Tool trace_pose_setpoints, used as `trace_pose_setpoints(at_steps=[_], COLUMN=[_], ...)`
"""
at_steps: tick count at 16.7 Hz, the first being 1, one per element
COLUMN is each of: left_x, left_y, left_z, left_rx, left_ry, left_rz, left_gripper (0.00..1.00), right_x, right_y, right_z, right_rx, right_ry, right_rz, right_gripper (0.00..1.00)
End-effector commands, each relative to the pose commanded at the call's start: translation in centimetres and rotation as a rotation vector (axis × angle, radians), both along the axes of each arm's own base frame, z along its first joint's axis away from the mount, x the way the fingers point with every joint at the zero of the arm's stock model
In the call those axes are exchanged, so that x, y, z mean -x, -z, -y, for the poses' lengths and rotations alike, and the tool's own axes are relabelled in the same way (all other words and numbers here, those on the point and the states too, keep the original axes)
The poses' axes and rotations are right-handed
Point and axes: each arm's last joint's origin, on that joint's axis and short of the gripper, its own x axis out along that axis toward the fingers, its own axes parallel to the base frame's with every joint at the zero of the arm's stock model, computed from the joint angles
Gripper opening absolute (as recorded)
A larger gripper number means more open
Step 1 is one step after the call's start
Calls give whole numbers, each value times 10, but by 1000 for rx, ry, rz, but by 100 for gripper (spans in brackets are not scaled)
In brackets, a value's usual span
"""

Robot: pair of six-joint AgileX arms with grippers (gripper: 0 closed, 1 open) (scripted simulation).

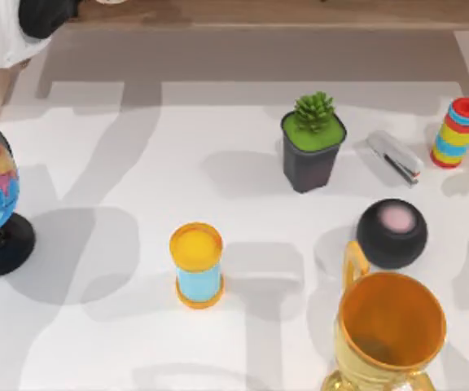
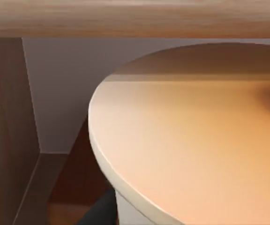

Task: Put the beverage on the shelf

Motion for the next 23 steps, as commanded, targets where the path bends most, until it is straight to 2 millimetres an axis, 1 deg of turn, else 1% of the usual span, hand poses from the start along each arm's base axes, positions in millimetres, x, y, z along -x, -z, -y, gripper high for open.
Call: trace_pose_setpoints(at_steps=[7,8,9,10,13,15,16,20,22,23], left_x=[1,2,3,7,25,35,38,43,42,39], left_y=[-3,2,9,14,11,11,12,13,14,15], left_z=[2,5,12,23,64,85,91,102,103,100], left_rx=[-1,1,6,15,47,50,49,66,59,52], left_ry=[5,14,32,62,183,248,268,318,330,323], left_rz=[4,-14,-38,-56,-60,-62,-68,-69,-68,-66], left_gripper=[0,0,0,0,0,0,0,0,0,0], right_x=[0,0,0,0,0,0,0,0,0,0], right_y=[0,0,0,0,0,0,0,0,0,0], right_z=[0,0,0,0,0,0,0,0,0,0], right_rx=[0,0,0,0,0,0,0,0,0,0], right_ry=[0,0,0,0,0,0,0,0,0,0], right_rz=[0,0,0,0,0,0,0,0,0,0], right_gripper=[100,100,100,100,100,100,100,100,100,100])
